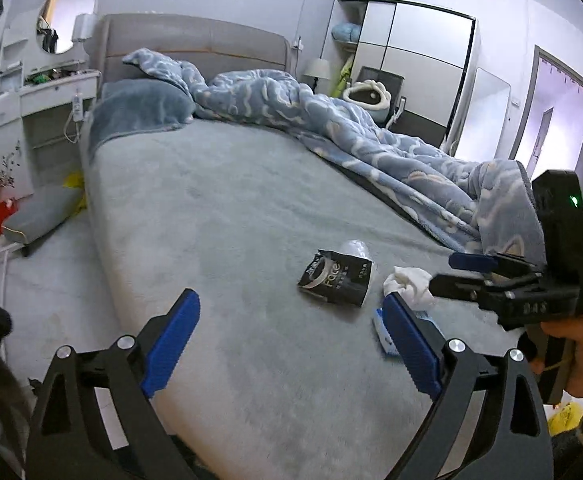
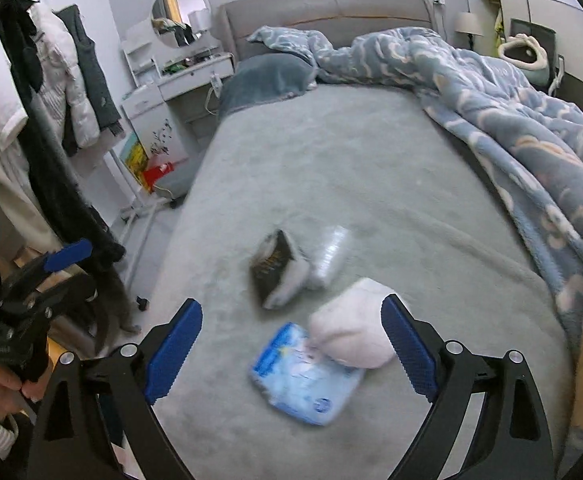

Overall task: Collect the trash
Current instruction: 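Move both tools back toward the items on the bed, then grasp the white sock with the right gripper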

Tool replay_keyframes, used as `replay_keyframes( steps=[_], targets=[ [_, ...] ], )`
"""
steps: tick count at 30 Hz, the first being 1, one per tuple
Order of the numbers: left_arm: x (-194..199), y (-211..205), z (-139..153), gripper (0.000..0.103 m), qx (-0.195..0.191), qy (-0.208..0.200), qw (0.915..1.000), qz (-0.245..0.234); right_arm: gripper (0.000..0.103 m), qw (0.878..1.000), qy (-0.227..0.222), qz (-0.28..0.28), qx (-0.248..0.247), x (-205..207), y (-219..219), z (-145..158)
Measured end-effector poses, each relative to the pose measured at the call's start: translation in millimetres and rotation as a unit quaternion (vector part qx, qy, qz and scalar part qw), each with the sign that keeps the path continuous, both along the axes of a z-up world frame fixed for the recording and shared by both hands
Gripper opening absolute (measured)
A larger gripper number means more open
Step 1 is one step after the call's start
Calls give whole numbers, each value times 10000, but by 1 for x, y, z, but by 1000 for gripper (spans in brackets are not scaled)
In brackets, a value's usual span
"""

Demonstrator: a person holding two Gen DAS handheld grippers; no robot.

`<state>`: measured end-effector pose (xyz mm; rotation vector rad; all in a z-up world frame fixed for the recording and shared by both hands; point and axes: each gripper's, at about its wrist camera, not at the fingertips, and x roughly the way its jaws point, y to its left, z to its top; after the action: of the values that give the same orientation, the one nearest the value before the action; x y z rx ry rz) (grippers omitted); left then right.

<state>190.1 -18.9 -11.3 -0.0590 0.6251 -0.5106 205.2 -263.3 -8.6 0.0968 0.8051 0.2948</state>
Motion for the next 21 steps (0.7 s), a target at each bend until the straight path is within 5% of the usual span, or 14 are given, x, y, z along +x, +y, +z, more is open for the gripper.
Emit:
replay_keyframes(
  steps=[8,21],
  targets=[
    [32,-22,-18,95,235,254,9989,-314,93,9981,356,-295,415,19,-21,-23],
    [53,-58,-39,97,343,479,9957,-719,94,9964,804,-201,178,44,-27,-49]
  ],
)
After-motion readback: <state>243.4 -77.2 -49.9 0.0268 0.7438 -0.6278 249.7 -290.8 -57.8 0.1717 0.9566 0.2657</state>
